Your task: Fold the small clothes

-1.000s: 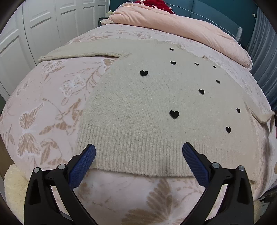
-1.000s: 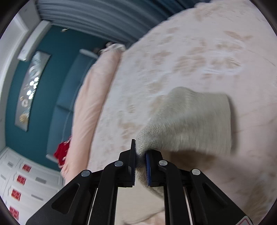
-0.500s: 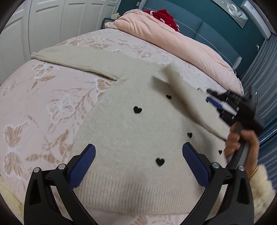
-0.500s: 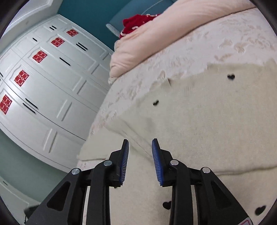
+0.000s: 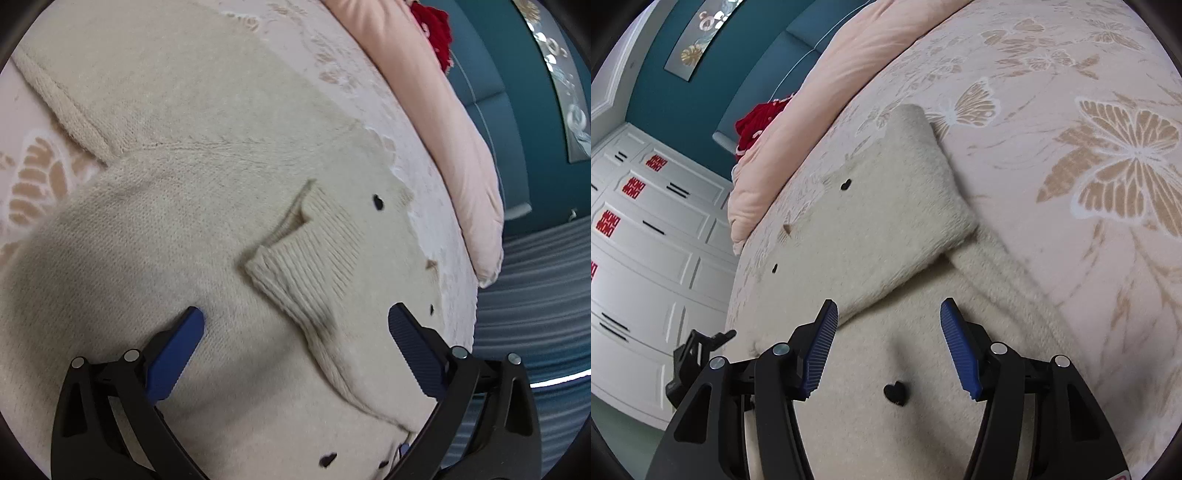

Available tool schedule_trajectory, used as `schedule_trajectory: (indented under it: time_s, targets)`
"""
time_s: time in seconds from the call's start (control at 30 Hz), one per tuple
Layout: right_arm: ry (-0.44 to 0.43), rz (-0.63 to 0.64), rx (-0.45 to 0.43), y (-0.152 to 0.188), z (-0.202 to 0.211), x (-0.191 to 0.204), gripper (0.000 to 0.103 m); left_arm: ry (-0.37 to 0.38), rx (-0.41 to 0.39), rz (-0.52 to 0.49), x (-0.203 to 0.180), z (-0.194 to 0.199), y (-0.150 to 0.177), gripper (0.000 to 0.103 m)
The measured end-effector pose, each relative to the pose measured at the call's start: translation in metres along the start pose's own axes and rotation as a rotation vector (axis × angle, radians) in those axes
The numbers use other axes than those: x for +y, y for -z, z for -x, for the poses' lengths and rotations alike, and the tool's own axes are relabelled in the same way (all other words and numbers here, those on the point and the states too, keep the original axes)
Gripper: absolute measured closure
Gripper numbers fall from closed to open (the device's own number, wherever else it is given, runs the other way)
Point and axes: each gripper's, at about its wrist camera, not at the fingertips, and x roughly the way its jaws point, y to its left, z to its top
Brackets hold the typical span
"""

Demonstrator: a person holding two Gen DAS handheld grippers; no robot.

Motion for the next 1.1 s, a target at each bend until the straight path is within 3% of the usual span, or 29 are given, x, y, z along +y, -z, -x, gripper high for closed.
schedule_trajectory:
  time_s: [0.03,0.07,0.1,0.13,0.17,0.23,0.27,0.33,0.4,0.43,0.53,0.6,0.7,0.9,0.97,1.1]
  targets:
    - [-0.005,-0.019,-0.008,-0.004,-0.002,-0.004,0.044,-0.009,-0.022,0.019,-0.003,0.000,-0.002,0.006]
    - [-0.007,-0.034,-0.019,-0.008,-0.005,-0.005,0.044,-0.009,-0.042,0.019,-0.008,0.001,-0.003,0.016]
    - [-0.011,-0.048,-0.030,-0.013,-0.009,-0.006,0.044,0.003,-0.052,-0.009,-0.016,0.002,-0.006,0.048]
    - [-0.014,-0.064,-0.042,-0.019,-0.014,-0.006,0.044,0.033,-0.042,-0.059,-0.026,0.000,-0.009,0.068]
    - [-0.021,-0.084,-0.053,-0.025,-0.019,-0.007,0.045,0.084,-0.028,-0.099,-0.034,0.001,-0.014,0.097]
    - [-0.042,-0.108,-0.069,-0.038,-0.028,0.001,0.082,0.099,-0.077,-0.169,-0.054,0.014,-0.022,0.095]
    - [-0.057,-0.101,-0.082,-0.044,-0.028,0.007,0.094,0.118,-0.120,-0.221,-0.066,0.026,-0.025,0.096]
    - [-0.165,-0.067,-0.188,-0.049,-0.007,0.026,0.095,0.158,-0.192,-0.301,-0.083,0.049,-0.028,0.096]
    - [-0.191,0.011,-0.265,-0.047,0.010,0.037,0.096,0.164,-0.250,-0.323,-0.081,0.064,-0.030,0.096]
    - [-0.132,0.040,-0.246,-0.045,0.002,0.034,0.096,0.142,-0.241,-0.318,-0.074,0.058,-0.032,0.096]
    - [0.060,-0.002,-0.027,-0.033,-0.047,-0.005,0.097,-0.010,-0.138,-0.303,-0.038,0.012,-0.030,0.096]
    - [0.042,0.022,-0.059,-0.030,-0.040,-0.005,0.097,-0.073,-0.101,-0.304,-0.011,-0.003,-0.018,0.096]
    - [0.022,0.071,-0.102,-0.031,-0.021,0.012,0.096,-0.044,-0.146,-0.327,-0.002,-0.003,-0.010,0.094]
    - [0.142,0.127,-0.156,-0.014,0.006,0.021,0.093,-0.047,-0.141,-0.320,-0.003,-0.006,-0.014,0.094]
    - [0.141,0.152,-0.207,-0.011,0.016,0.028,0.093,-0.045,-0.141,-0.332,-0.002,-0.007,-0.014,0.094]
    - [0.130,0.218,-0.190,-0.022,0.005,0.049,0.093,-0.043,-0.143,-0.332,-0.001,-0.006,-0.013,0.094]
